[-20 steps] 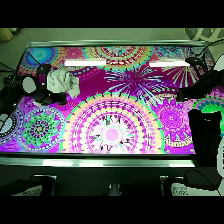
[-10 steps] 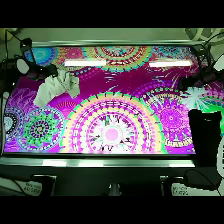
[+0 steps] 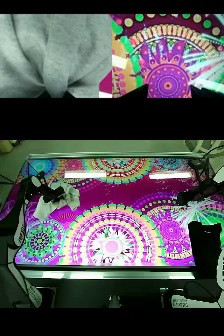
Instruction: Fold the shirts.
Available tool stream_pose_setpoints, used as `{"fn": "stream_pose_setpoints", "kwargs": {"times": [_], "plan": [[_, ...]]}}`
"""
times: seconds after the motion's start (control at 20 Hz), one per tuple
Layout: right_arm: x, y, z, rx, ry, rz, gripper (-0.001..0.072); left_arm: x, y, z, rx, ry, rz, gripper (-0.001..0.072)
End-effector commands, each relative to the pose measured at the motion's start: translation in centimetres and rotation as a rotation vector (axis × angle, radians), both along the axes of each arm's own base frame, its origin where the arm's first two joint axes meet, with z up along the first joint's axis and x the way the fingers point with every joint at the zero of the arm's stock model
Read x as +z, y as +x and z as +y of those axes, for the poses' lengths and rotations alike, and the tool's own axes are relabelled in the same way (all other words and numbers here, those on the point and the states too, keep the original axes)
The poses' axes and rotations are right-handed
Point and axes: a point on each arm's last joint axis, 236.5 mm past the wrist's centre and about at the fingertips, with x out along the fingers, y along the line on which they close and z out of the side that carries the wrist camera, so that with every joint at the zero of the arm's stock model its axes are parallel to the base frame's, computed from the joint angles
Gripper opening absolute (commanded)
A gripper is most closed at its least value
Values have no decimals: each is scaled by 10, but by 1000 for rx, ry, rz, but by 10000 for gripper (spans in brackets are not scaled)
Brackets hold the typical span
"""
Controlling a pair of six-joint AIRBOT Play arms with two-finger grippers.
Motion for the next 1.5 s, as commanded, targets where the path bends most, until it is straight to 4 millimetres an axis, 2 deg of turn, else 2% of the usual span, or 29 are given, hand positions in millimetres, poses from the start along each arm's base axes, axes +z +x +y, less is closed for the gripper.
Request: {"fn": "stream_pose_setpoints", "kwargs": {"times": [0.0, 0.05, 0.1, 0.15, 0.2, 0.3, 0.35, 0.45, 0.55, 0.6, 0.65, 0.7, 0.75, 0.8, 0.85, 0.9, 1.05, 1.1, 1.15, 1.2, 1.25, 1.3, 1.35, 1.4, 1.45], "plan": [[-1, -3, 0, 21, -7, 11, 560, -2, -9, -3, -19, -21, 43, 59], [1, -1, 0, 28, -12, -1, 558, 23, -3, -2, -62, 3, -24, 29], [7, 4, -1, 41, -25, -35, 553, 65, 7, -3, -114, 36, -137, 29], [19, 7, -2, 64, -45, -80, 553, 118, 11, -13, -193, 70, -269, 29], [35, 6, -2, 75, -61, -123, 553, 173, 5, -28, -276, 104, -385, 29], [78, -5, -1, 87, -93, -223, 553, 290, -33, -63, -402, 174, -612, 29], [104, -14, -1, 83, -110, -281, 553, 349, -63, -83, -441, 190, -728, 29], [153, -38, 3, 79, -136, -390, 551, 439, -128, -121, -499, 182, -930, 29], [197, -69, 8, 76, -156, -491, 551, 496, -187, -155, -539, 114, -1077, 29], [216, -83, 10, 74, -167, -541, 550, 510, -209, -171, -555, 64, -1118, 29], [236, -99, 13, 71, -178, -594, 550, 513, -227, -189, -596, 28, -1132, 29], [251, -112, 13, 65, -195, -637, 549, 506, -238, -205, -641, -1, -1112, 29], [263, -125, 13, 59, -213, -670, 549, 489, -242, -223, -666, -41, -1058, 29], [269, -135, 11, 54, -227, -681, 549, 464, -243, -239, -693, -61, -994, 29], [267, -143, 10, 52, -235, -664, 549, 428, -243, -256, -734, -53, -915, 29], [258, -149, 10, 54, -235, -619, 549, 387, -242, -270, -766, -46, -824, 29], [210, -155, 11, 77, -195, -406, 548, 230, -256, -309, -781, -79, -465, 29], [197, -150, 11, 81, -185, -354, 545, 174, -267, -320, -781, -82, -356, 29], [185, -142, 10, 86, -173, -314, 543, 127, -279, -329, -780, -88, -264, 29], [174, -132, 11, 92, -158, -281, 543, 83, -297, -336, -781, -106, -155, 29], [160, -122, 12, 100, -138, -241, 543, 55, -313, -342, -772, -139, -51, 31], [144, -113, 15, 112, -109, -193, 544, 41, -327, -348, -787, -179, 34, 150], [129, -106, 20, 127, -77, -146, 544, 39, -334, -352, -821, -217, 89, 519], [114, -100, 27, 145, -38, -99, 545, 44, -331, -347, -835, -218, 109, 674], [98, -96, 36, 177, 9, -46, 551, 57, -321, -334, -860, -196, 101, 668]]}}
